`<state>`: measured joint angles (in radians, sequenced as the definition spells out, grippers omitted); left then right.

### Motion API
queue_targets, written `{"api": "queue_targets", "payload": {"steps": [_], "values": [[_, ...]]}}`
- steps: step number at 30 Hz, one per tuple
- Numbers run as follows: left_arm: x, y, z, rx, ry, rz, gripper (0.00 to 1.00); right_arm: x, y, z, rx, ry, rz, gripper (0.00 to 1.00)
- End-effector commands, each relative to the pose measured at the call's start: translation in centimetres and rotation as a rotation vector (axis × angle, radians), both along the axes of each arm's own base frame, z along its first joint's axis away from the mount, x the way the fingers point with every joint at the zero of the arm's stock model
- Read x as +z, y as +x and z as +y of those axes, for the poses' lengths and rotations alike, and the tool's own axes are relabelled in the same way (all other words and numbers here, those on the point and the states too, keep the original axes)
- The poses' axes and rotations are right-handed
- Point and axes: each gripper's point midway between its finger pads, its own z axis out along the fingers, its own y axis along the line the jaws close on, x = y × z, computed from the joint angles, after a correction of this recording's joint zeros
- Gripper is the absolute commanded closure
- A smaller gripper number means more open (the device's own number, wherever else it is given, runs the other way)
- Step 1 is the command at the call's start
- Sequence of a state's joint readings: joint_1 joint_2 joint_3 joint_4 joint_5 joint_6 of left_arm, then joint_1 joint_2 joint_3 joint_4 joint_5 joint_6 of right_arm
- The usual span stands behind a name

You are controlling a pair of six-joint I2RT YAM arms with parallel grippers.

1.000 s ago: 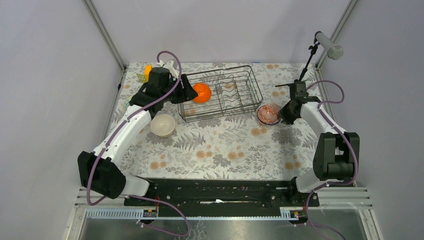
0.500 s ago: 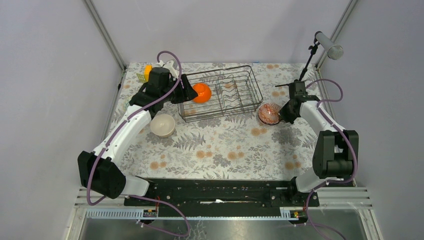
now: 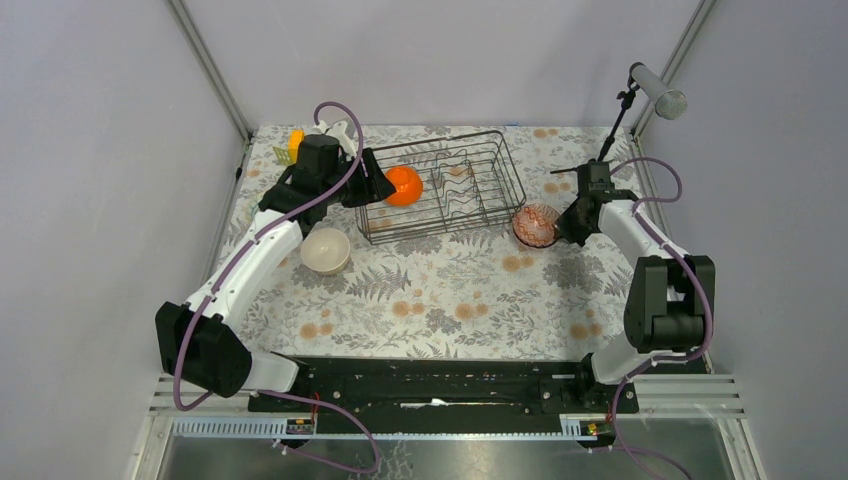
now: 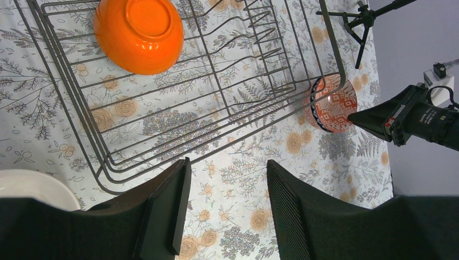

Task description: Unload the bowls from the dish rack

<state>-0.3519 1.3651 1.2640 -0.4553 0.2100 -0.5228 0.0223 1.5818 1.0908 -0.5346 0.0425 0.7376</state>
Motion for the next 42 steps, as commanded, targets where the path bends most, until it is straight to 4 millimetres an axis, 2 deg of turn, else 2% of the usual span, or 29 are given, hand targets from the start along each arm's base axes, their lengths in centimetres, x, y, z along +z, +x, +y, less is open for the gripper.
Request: {"api": "queue_targets", "payload": {"steps": [1, 5, 7, 8, 10, 13, 19, 26, 29, 32, 34, 38, 40, 42], "values": [[2.5, 1.0, -0.3, -0.002, -0.026, -0.068, 0.42, 0.0, 1.3, 1.0, 0.015, 0.053, -0.040, 1.00], [2.3, 1.1, -0.3, -0.004, -0.026, -0.064, 0.41, -0.4, 1.5, 1.3, 0.024, 0.067, -0.033, 1.00], [2.2, 1.1, -0.3, -0.003, -0.024, -0.061, 0.42, -0.5, 1.5, 1.3, 0.026, 0.067, -0.030, 0.97], [2.2, 1.2, -0.3, -0.003, -0.023, -0.060, 0.42, -0.5, 1.5, 1.3, 0.031, 0.066, -0.031, 0.93], [2.1, 1.2, -0.3, -0.002, -0.023, -0.060, 0.42, -0.3, 1.5, 1.3, 0.038, 0.062, -0.040, 0.79], [2.0, 1.3, -0.3, -0.001, -0.021, -0.058, 0.41, 0.3, 1.4, 1.0, 0.047, 0.041, -0.057, 0.70], [1.6, 1.8, -0.1, 0.003, 0.001, -0.060, 0.41, 2.8, 1.4, 0.1, 0.089, -0.025, -0.131, 0.63], [1.5, 3.8, 3.0, 0.125, 0.067, -0.080, 0.40, 6.7, 1.9, -0.2, 0.184, -0.090, -0.242, 0.54], [1.2, 4.2, 3.9, 0.175, 0.088, -0.080, 0.38, 8.5, 2.5, 0.3, 0.228, -0.093, -0.300, 0.49], [0.9, 4.5, 4.6, 0.210, 0.108, -0.080, 0.37, 10.2, 3.4, 2.3, 0.312, -0.088, -0.352, 0.41], [0.8, 4.7, 5.1, 0.237, 0.123, -0.082, 0.32, 11.4, 4.1, 4.5, 0.371, -0.086, -0.397, 0.35], [0.3, 4.8, 6.8, 0.322, 0.164, -0.076, 0.03, 13.9, 4.8, 11.0, 0.513, -0.060, -0.482, 0.28], [-0.4, 4.9, 7.5, 0.357, 0.182, -0.066, 0.01, 14.4, 4.9, 14.2, 0.580, -0.046, -0.503, 0.19], [-1.5, 5.0, 8.1, 0.373, 0.207, -0.033, 0.01, 14.5, 5.0, 17.4, 0.643, -0.029, -0.518, 0.03]]}}
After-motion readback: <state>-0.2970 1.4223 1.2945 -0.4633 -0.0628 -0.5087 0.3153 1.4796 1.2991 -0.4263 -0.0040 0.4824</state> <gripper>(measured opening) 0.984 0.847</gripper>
